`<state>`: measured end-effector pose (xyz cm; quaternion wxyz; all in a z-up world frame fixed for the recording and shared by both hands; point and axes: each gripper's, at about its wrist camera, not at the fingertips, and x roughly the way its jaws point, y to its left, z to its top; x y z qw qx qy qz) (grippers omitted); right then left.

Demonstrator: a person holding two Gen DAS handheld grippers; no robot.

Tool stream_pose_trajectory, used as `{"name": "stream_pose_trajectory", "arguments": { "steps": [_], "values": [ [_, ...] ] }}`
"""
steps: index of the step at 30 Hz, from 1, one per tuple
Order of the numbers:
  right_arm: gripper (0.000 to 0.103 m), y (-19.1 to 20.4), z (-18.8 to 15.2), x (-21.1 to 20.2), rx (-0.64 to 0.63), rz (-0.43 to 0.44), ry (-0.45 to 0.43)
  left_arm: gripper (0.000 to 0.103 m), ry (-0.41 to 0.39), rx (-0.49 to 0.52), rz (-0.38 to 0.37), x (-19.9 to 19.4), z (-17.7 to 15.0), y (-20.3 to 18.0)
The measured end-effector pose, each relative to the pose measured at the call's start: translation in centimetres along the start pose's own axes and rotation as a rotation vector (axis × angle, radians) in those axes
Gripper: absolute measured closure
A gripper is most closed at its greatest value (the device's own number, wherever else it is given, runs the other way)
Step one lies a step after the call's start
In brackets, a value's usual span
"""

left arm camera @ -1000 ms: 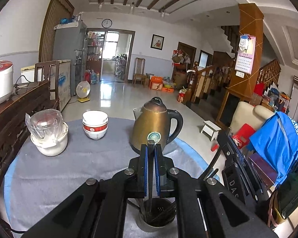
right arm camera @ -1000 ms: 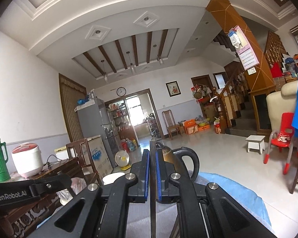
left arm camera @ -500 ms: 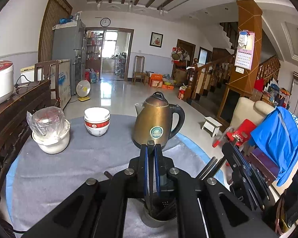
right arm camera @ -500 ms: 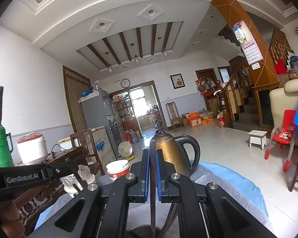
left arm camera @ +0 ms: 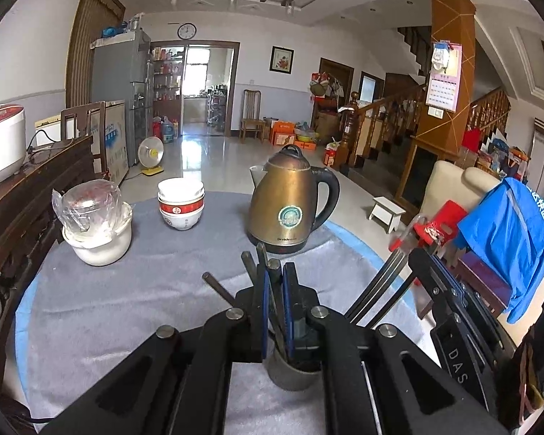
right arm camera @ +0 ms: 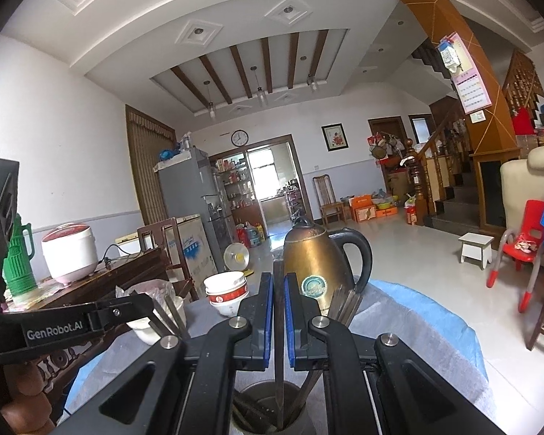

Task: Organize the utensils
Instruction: 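Open both grippers to drop the chopsticks into the grey cup, then withdraw both open grippers up and away from the grey cup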

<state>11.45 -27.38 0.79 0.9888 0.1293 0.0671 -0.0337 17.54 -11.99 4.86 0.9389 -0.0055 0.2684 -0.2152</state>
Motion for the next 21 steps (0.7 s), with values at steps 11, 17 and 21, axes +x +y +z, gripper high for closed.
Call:
{"name": "stream_pose_trajectory", "arguments": {
  "steps": [11, 17, 21],
  "values": [
    [0.094, 0.7, -0.6, 0.1, 0.014, 0.051, 0.043, 0.091, 0.045, 0.022, 0.035, -1.1, -1.0, 1.2],
    [0.092, 1.2, -0.6, 0.4, 0.026, 0.097, 0.086, 0.047, 0.063, 0.046, 0.075, -2.3, -2.4, 2.5],
    [0.066, 1.0, -0.7, 0.4, 0.051, 0.123, 0.115, 0.034, 0.081, 0.080, 0.136, -3.0, -3.9, 3.4]
  ]
}}
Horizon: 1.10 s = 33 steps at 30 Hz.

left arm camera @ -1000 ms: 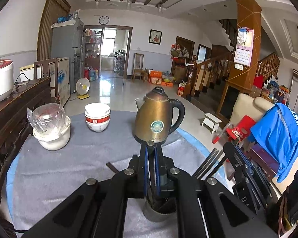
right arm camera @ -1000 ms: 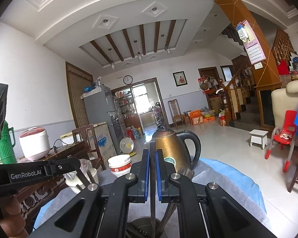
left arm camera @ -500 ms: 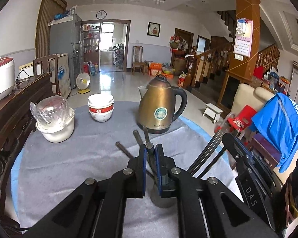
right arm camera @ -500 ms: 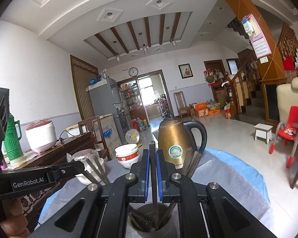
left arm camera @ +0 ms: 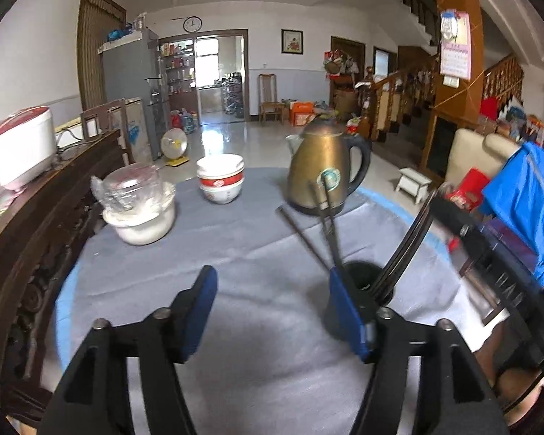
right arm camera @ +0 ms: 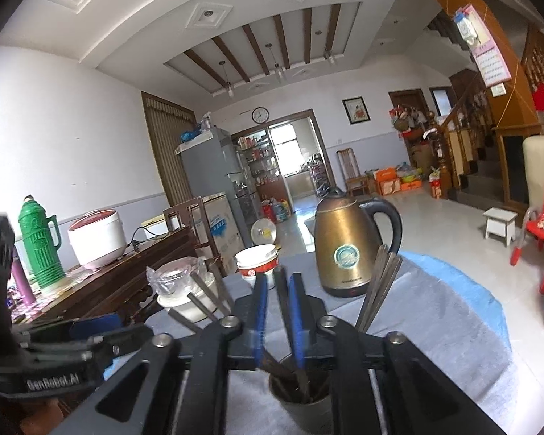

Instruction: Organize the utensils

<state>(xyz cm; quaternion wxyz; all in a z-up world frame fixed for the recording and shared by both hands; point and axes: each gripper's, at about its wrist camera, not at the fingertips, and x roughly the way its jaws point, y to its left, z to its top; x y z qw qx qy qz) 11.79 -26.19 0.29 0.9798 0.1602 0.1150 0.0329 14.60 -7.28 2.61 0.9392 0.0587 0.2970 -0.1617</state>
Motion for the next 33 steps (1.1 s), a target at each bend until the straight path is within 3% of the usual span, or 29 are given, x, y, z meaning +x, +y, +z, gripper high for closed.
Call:
{"name": "stream_pose_trajectory", "arguments": {
  "steps": [1, 2, 9, 16, 33],
  "values": [
    [0.036, -0.1, -0.1, -0.1, 0.013, 0.014, 0.003, 0.033, 0.004, 0.005, 0.009, -0.1, -0.4, 0.2],
    [0.028, -0.2, -0.2, -0.5, 0.025, 0.024, -0.018, 0.031, 0.010, 0.014, 0.022, -0.2, -0.8, 0.3],
    [0.028, -0.1, 0.1, -3.3, 0.006, -0.002, -0.083, 0.018, 0.082, 0.061, 0.108, -0.4, -3.6, 1.2],
    [0.028, 0.3, 0.6, -6.0, -0.010, -0.043, -0.084, 0.017, 0.151, 0.070, 0.187, 0.3, -5.1, 1.8],
    [0.028, 1.2, -2.8, -5.3, -0.020, -0.075, 0.090, 0.017, 0.204, 0.029, 0.279, 0.9, -5.7, 3.5]
  ]
}}
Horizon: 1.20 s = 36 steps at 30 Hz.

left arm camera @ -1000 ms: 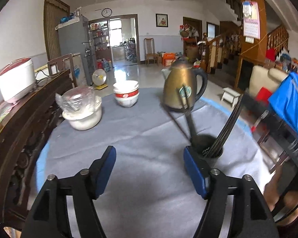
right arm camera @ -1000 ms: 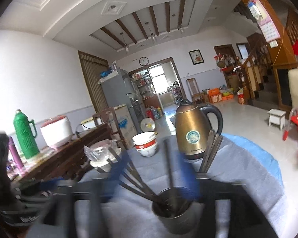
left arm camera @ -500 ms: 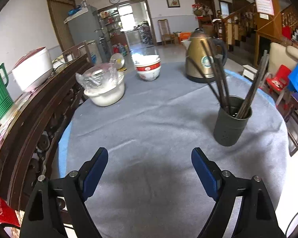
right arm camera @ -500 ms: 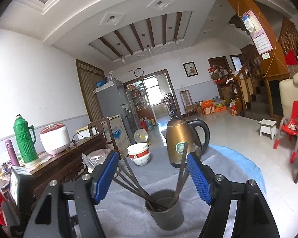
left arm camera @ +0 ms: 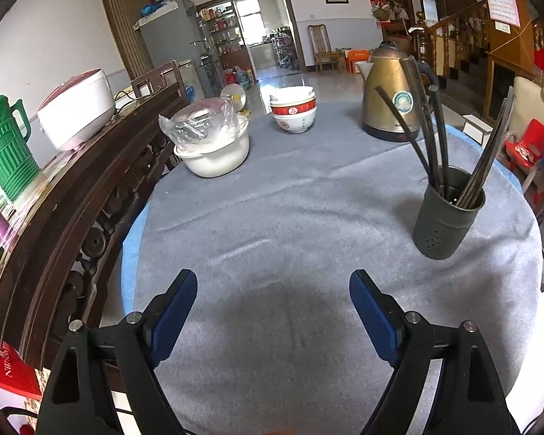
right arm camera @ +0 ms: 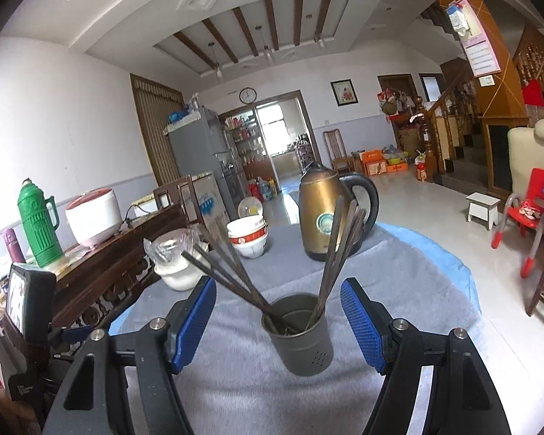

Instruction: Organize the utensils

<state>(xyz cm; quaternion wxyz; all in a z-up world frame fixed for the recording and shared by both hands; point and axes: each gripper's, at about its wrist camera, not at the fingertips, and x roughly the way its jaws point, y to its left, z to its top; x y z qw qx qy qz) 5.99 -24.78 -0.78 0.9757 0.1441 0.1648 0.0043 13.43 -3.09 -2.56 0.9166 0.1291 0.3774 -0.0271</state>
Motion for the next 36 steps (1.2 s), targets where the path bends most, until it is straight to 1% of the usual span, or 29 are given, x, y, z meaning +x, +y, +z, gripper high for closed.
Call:
{"name": "stream_pose_trajectory", "arguments": {
  "steps": [7, 13, 29, 33, 36],
  "values": [
    [0.028, 0.9, -1.1, 0.9, -0.029, -0.004, 0.040, 0.017, 0.015, 0.004, 0.003, 0.7, -0.2, 0.0],
    [0.028, 1.1, -1.5, 1.5, -0.027, -0.003, 0.062, 0.017, 0.024, 0.006, 0.013, 1.1, -0.1, -0.1],
    [0.028, -0.3, -2.5, 2.3, 0.019, -0.021, 0.103, 0.017, 0.053, 0.029, 0.026, 2.0, -0.4, -1.0],
    [0.028, -0.6, -3.0, 2.6, 0.029, -0.028, 0.132, 0.017, 0.060, 0.038, 0.027, 2.2, -0.6, -1.3],
    [0.028, -0.6, -3.7, 3.0, 0.036, -0.031, 0.172, 0.017, 0.066, 0.042, 0.024, 2.2, -0.7, -1.5]
  ]
}}
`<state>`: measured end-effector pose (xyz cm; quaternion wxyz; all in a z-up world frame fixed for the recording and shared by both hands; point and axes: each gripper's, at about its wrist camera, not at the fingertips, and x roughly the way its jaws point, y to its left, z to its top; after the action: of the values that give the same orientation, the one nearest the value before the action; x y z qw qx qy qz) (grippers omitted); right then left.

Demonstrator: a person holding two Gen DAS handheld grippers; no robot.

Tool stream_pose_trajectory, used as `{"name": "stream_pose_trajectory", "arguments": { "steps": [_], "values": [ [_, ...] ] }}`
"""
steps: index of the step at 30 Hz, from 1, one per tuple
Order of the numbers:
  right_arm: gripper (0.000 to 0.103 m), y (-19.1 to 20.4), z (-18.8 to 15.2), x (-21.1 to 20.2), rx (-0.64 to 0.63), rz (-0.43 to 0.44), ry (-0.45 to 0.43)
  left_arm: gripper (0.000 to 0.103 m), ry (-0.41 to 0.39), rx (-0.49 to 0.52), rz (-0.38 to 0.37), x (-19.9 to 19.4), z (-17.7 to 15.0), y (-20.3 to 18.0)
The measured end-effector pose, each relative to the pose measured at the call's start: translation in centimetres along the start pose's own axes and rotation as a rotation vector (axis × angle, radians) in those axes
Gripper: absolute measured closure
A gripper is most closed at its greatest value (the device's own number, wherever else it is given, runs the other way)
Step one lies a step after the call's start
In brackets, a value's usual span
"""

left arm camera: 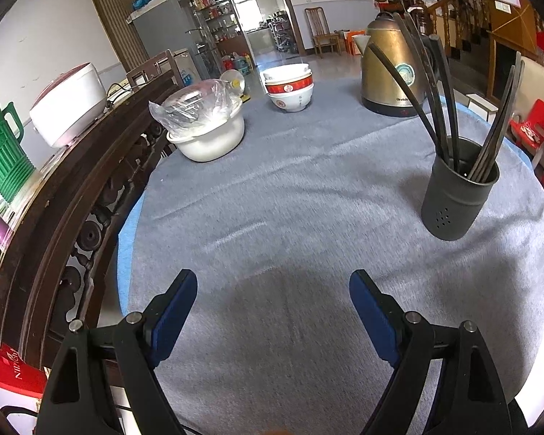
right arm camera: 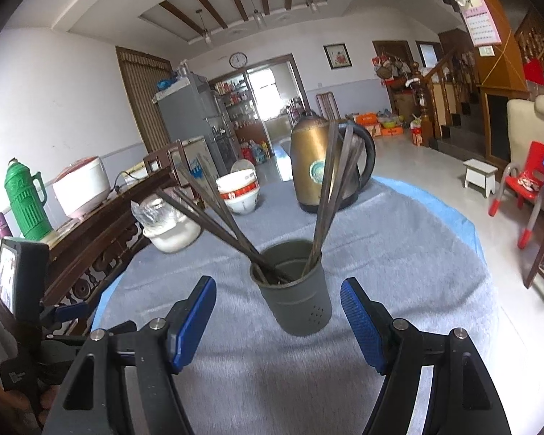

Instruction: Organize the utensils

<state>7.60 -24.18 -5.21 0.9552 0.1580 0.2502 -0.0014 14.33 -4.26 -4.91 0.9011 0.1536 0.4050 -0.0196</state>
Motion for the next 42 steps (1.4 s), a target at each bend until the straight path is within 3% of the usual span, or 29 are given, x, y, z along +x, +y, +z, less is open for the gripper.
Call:
{"name": "stream_pose_trajectory", "arguments": {
  "steps": [12, 19, 36, 42],
  "values": [
    [0.028, 0.1, -1.9, 0.8, 0.013, -0.068, 0.166, 0.017, 0.010, -0.007, -0.013, 0.0, -0.2, 0.0],
    [0.028, 0.9, -2.4, 0.9, 0.004, -0.079, 0.212, 0.017, 0.010, -0.020, -0.026, -0.3, -0.5, 0.3],
    [0.028, 3.1, -2.1, 0.5, -0.023, -0.076, 0.201, 0.017, 0.008, -0.059, -0.054, -0.4, -1.1, 1.6],
    [0.028, 3.9, -1.9, -0.5, -0.055, -0.097, 0.142, 0.017, -0.005, -0.074, -0.060, -0.8, -1.0, 2.0]
  ]
}}
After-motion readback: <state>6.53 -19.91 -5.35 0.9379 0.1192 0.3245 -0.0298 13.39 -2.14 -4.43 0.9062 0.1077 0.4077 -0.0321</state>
